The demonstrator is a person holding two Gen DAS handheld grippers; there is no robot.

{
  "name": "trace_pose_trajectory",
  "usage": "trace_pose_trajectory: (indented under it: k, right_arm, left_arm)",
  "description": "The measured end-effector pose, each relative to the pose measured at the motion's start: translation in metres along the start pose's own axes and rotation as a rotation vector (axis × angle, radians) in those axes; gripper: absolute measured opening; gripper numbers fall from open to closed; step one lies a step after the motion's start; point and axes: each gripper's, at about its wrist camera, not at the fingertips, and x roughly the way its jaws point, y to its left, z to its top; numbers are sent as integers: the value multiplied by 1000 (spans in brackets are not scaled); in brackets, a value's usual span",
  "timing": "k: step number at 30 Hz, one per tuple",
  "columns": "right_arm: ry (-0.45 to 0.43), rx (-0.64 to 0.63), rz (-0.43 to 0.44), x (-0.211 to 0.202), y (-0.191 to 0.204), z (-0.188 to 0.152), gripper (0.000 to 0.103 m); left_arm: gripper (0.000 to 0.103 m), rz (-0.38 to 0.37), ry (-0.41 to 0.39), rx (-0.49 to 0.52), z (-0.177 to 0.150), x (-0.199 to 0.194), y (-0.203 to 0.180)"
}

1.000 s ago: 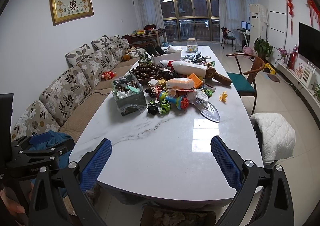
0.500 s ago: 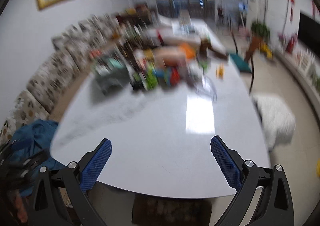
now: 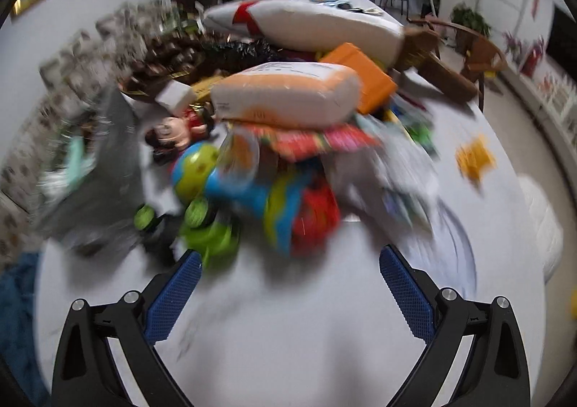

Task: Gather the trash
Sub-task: 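Reach the right tool to the blue-yellow rattle and grasp it, then grasp the green toy truck with the left tool while the right tool holds the rattle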

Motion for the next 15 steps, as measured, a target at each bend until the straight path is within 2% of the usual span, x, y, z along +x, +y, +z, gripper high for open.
trace_pose_trajectory:
  k: [2, 3, 4, 5, 6, 7, 9, 12, 15]
  right_arm:
    - [32, -40, -19, 18, 3, 14, 97]
    - [52, -42, -15, 24, 2, 19, 91]
    - [108, -36, 32, 35, -1, 22, 86]
    - [173, -30, 67, 47, -3, 22, 66]
    - [214, -34, 82, 54, -4, 20, 58]
    - [206, -47, 95, 50, -3, 19, 57]
    - [227, -30, 174, 44, -3, 10, 54]
    - [226, -56, 183, 29, 1, -5, 54]
    - [236, -21, 201, 7, -2, -32, 54]
  left_arm:
    - [92, -13, 44, 2, 4, 10, 6]
    - [92, -18, 64, -4, 7, 16, 11]
    - [92, -22, 68, -7, 9, 18, 13]
    - [92, -26, 70, -6, 12, 20, 14]
    - [92, -30, 75, -3, 15, 21, 15]
    - [92, -33, 78, 0, 19, 21, 14]
    - [92, -48, 72, 7, 25, 21, 12]
    - [92, -62, 60, 37, 40, 22, 3]
    - [92, -77, 26, 76, 56, 16, -10]
